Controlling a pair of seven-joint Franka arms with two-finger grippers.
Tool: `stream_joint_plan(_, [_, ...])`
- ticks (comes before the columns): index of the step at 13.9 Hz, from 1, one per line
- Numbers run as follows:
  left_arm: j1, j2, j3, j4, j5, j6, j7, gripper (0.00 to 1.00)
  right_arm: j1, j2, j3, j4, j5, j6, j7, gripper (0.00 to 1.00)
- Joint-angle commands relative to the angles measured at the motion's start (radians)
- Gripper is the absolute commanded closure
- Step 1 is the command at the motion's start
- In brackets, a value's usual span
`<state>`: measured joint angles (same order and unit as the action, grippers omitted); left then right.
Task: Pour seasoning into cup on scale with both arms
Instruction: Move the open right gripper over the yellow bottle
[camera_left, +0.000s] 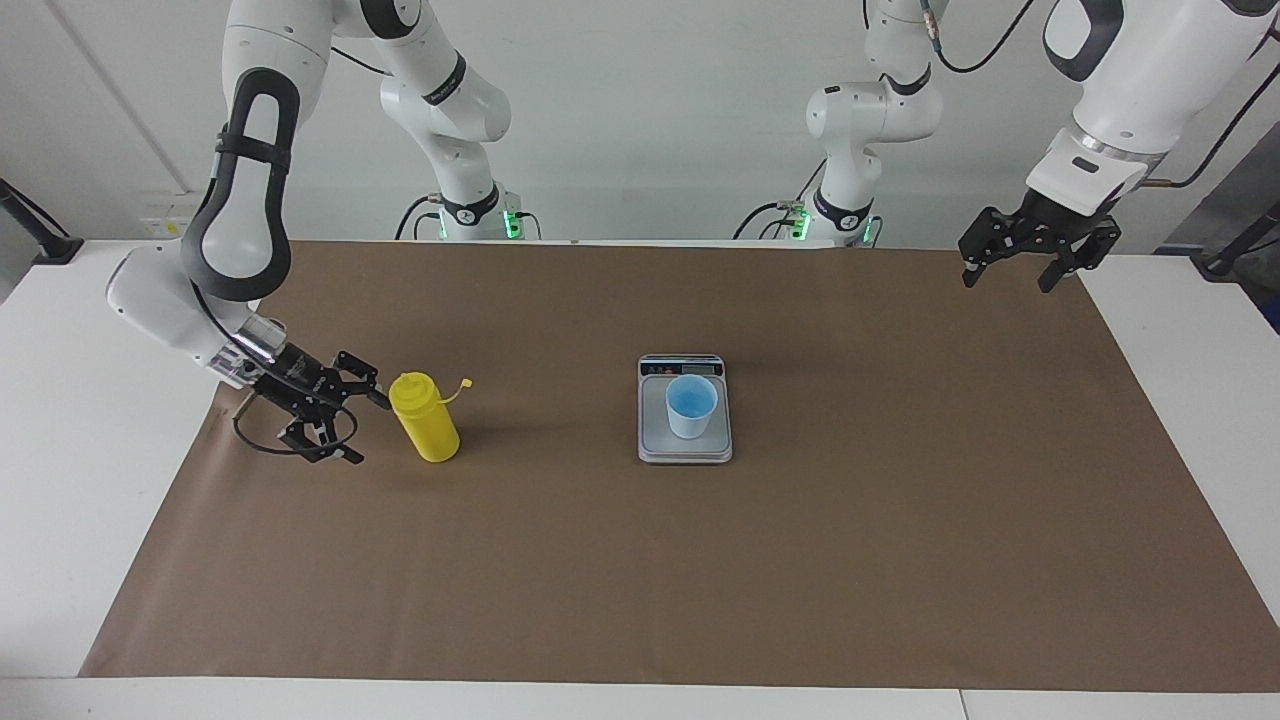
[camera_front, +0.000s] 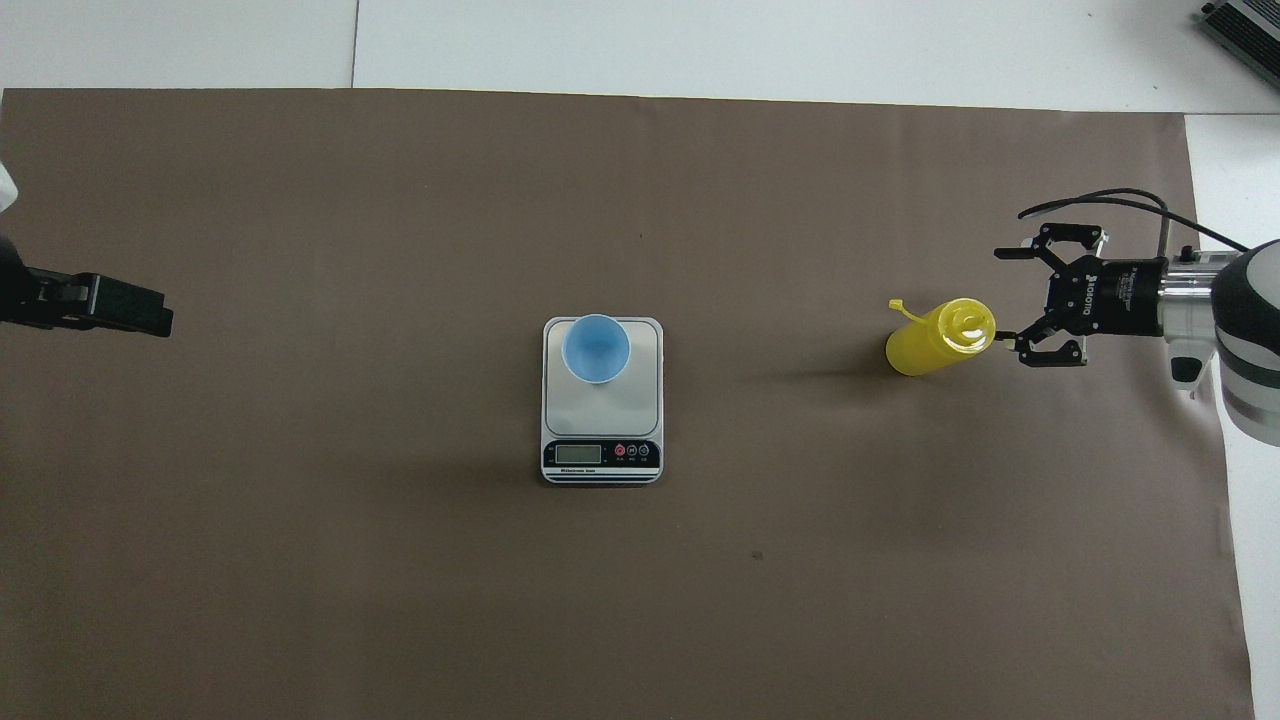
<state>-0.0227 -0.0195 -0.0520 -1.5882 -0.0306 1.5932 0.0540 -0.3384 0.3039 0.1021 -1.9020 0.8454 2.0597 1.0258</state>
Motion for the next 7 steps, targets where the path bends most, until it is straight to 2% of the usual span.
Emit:
stream_joint_plan(1, [0.012, -0.023, -0.008, -0.022, -0.008, -0.009, -0.005, 0.00, -0.045, 0.009, 0.034, -0.054, 0.037, -0.013, -0.015, 0.00])
stream_joint_plan(4, [0.010, -0.023, -0.008, -0.022, -0.006, -0.006, -0.005, 0.00, -0.076, 0.024, 0.042, -0.071, 0.040, -0.032, 0.019, 0.00])
stream_joint_plan(7, [0.010, -0.023, -0.008, -0.022, -0.008, -0.005, -0.006, 0.00, -0.108, 0.027, 0.085, -0.071, 0.040, -0.053, 0.019, 0.00])
